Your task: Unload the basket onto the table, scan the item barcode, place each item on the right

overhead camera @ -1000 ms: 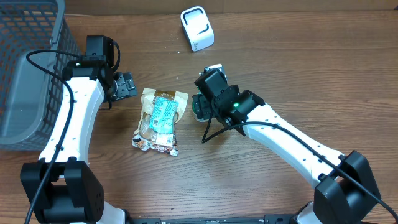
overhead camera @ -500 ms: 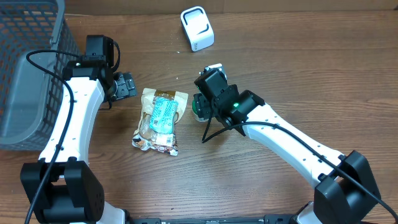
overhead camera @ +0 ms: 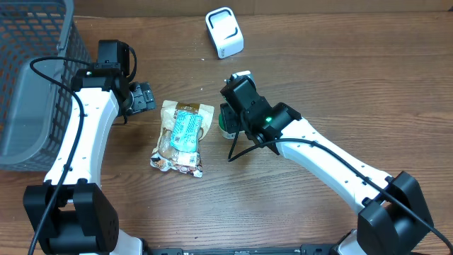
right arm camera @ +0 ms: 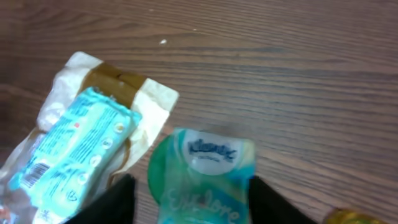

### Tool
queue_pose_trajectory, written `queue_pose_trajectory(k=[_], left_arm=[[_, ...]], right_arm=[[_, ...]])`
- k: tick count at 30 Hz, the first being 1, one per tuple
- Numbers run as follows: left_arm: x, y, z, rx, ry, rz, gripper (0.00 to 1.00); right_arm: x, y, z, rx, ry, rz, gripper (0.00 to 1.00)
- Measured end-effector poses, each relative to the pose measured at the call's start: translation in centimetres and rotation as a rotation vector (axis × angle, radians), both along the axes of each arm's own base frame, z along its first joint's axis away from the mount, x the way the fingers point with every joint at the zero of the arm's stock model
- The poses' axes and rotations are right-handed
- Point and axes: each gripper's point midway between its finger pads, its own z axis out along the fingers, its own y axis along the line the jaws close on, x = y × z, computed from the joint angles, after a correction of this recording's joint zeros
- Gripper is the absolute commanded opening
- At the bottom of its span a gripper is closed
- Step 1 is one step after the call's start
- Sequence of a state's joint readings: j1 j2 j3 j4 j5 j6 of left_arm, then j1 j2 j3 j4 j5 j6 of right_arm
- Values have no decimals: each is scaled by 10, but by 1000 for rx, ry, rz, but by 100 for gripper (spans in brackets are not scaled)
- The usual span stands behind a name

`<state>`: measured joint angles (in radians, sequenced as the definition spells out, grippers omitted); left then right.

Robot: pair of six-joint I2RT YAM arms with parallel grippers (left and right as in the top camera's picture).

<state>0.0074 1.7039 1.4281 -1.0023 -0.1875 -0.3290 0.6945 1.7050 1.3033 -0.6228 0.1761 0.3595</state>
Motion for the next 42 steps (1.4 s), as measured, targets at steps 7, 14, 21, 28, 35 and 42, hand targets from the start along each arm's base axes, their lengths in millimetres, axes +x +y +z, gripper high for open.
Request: queue_pose_trajectory(k=[7,14,21,28,35,42], left_arm=[[0,0,0,0,0,0,99],[0,0,0,0,0,0,100],[0,0,0,0,0,0,100],[0,0,0,0,-1,0,100],[1,0,0,0,-3,0,100],[1,0,0,0,-3,0,99]], right_arm=[[-4,7,-3,34,27,19,48],[-3,11,-24,15,66,23,48],[-1,11,-33,5,74,21,20],[-1,14,-32,10,71,26,34],[-1,17,-30,6,68,45,35],[0,19,-28,-9,56,77,36]])
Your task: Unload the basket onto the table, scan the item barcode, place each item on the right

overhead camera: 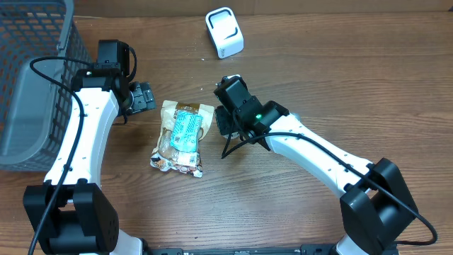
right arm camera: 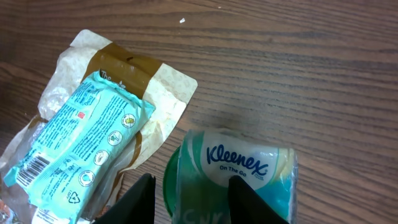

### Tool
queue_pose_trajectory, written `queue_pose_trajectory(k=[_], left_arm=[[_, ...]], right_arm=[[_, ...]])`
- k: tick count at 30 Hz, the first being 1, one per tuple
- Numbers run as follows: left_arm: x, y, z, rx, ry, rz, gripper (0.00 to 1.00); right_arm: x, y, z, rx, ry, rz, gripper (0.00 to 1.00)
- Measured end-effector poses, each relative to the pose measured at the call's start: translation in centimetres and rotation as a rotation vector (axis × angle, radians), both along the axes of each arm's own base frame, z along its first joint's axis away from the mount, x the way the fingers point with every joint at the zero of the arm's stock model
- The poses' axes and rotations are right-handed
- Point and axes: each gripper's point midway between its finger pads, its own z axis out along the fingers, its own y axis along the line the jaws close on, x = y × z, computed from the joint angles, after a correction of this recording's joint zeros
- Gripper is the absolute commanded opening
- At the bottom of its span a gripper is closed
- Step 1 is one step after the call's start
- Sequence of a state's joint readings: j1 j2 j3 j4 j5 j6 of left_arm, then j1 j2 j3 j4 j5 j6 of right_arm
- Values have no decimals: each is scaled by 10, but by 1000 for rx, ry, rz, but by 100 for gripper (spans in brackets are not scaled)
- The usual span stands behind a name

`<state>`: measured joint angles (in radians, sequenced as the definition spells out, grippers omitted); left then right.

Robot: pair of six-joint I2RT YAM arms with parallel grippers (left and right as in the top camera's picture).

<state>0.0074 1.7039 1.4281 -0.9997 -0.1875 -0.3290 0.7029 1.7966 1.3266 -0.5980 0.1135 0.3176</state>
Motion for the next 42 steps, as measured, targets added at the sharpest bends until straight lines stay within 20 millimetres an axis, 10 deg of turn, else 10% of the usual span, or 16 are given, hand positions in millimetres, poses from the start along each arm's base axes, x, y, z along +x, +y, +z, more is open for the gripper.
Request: queue_pose_trajectory(k=[42], left_arm=[[0,0,0,0,0,0,99]], right_arm=[[-11,0,14,-201,-63,42,43]])
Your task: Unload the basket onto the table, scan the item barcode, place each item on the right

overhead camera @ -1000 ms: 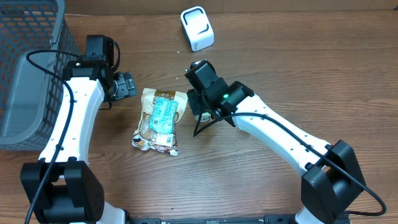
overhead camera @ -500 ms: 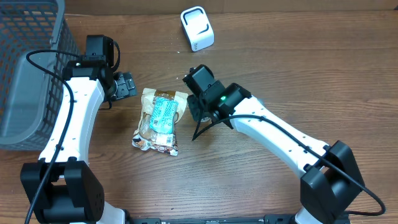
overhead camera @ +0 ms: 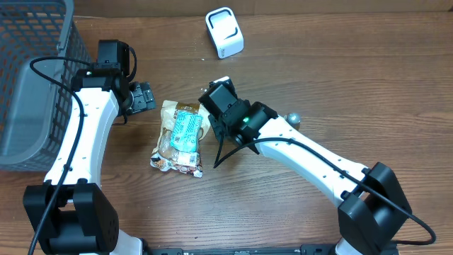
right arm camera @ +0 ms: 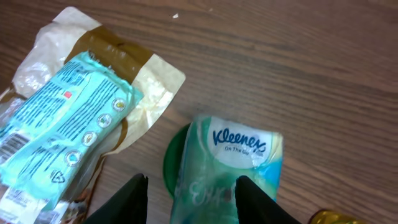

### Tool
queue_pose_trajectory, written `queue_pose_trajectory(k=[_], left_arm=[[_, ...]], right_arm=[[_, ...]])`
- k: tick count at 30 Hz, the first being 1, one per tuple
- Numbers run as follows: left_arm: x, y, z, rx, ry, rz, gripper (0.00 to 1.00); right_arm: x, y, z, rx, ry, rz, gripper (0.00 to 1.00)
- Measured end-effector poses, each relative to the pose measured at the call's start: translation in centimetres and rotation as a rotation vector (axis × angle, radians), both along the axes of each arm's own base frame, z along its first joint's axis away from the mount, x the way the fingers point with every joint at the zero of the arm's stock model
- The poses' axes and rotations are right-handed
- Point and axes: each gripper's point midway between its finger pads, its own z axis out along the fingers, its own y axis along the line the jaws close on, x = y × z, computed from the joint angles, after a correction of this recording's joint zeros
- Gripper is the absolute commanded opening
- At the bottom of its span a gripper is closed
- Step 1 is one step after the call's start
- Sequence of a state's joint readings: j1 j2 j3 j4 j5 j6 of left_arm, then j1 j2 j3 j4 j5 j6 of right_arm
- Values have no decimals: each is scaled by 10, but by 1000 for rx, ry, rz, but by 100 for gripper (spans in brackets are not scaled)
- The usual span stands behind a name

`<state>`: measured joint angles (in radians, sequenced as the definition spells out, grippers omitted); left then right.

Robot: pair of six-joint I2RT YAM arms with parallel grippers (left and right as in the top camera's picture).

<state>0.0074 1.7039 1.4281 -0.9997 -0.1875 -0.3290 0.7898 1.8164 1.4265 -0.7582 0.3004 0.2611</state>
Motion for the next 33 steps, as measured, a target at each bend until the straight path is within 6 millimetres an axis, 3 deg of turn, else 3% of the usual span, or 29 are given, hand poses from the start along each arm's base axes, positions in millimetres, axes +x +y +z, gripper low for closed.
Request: queue_pose_trajectory(k=[4,6,9,14,21,26,33], left_arm=[[0,0,0,0,0,0,100],[0,0,0,0,0,0,100],[0,0,0,0,0,0,99],[0,0,0,0,0,0,100],[0,0,0,0,0,0,100],[0,0,0,0,0,0,100],[0,0,0,0,0,0,100]], right_arm=[[0,1,-15,-39,9,-2,42],[2,0,-24,-64,14,-3,37],[5,-3,-24,-80,-6,-19,21],[6,-3,-24,-86,-11,-16,4],[4,-3,-17,-84,11,-16,4],[-4,5,7,-19,58,-12,4],[-42,6,63,213,206,25,4]])
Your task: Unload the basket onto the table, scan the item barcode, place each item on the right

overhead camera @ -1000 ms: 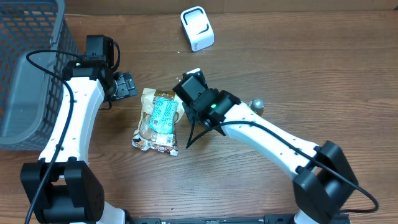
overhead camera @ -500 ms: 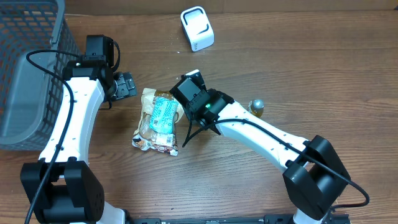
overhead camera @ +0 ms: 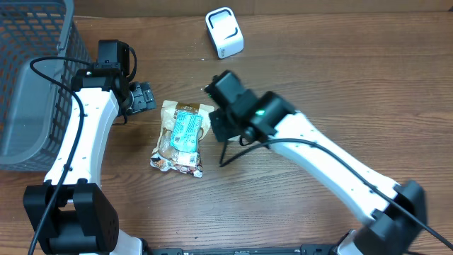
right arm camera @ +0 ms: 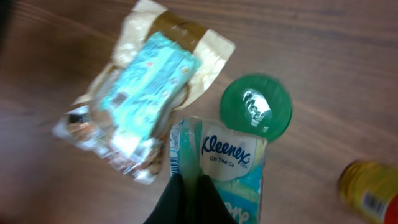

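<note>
A green-and-white Kleenex tissue pack [right arm camera: 227,163] hangs above the table, its printed face toward the right wrist camera and blue barcode stripes on its left edge. My right gripper [right arm camera: 191,178] is shut on that left side of the pack. In the overhead view my right gripper [overhead camera: 225,122] hides the pack. The white barcode scanner [overhead camera: 224,32] stands at the far edge of the table. My left gripper [overhead camera: 144,97] rests at the left, beside the snack bag; its jaws are too small to read.
A round green lid [right arm camera: 255,106] lies on the wood under the pack. A beige-and-teal snack bag [overhead camera: 182,136] lies left of it. A yellow-and-red can [right arm camera: 368,190] shows at the right. A grey mesh basket [overhead camera: 32,78] fills the far left.
My right fingers stood apart on either side of the Kleenex pack, low over the table. Now they are shut on its left side and it is higher, with the green lid below uncovered.
First my right fingers straddled the Kleenex pack lying on the green lid. They stayed astride it at both later moments while the gripper sat further left, toward the snack bag. Now the pack is gripped and raised. The left arm has not moved.
</note>
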### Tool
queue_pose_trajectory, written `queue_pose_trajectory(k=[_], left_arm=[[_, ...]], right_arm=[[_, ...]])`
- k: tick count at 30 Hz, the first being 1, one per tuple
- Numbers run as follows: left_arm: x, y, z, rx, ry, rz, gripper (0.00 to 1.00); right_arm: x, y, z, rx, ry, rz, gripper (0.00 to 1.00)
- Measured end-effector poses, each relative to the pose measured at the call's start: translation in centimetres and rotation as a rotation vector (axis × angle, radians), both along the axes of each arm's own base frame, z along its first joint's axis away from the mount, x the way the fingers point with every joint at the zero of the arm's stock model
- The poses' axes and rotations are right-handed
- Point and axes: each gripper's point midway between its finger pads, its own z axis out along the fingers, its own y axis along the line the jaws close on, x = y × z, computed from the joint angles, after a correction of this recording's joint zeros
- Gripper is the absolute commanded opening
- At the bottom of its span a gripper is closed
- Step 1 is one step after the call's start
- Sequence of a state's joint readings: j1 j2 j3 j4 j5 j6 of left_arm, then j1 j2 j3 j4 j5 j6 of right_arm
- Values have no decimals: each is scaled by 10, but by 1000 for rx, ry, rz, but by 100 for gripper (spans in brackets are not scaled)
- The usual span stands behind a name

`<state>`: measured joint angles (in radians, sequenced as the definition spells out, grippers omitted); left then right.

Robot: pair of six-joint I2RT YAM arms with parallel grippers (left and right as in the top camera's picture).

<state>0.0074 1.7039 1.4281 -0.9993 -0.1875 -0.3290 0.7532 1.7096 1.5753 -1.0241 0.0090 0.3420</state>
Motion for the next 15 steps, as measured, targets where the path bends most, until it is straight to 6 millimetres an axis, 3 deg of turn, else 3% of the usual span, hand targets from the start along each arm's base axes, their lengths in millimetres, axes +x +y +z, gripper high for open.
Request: queue_pose_trajectory(k=[5,15], left_arm=[[0,0,0,0,0,0,100],[0,0,0,0,0,0,100]], right_arm=[[-12,5,8,158,133,21,4],[-37,32,-35,350,286,108,4]])
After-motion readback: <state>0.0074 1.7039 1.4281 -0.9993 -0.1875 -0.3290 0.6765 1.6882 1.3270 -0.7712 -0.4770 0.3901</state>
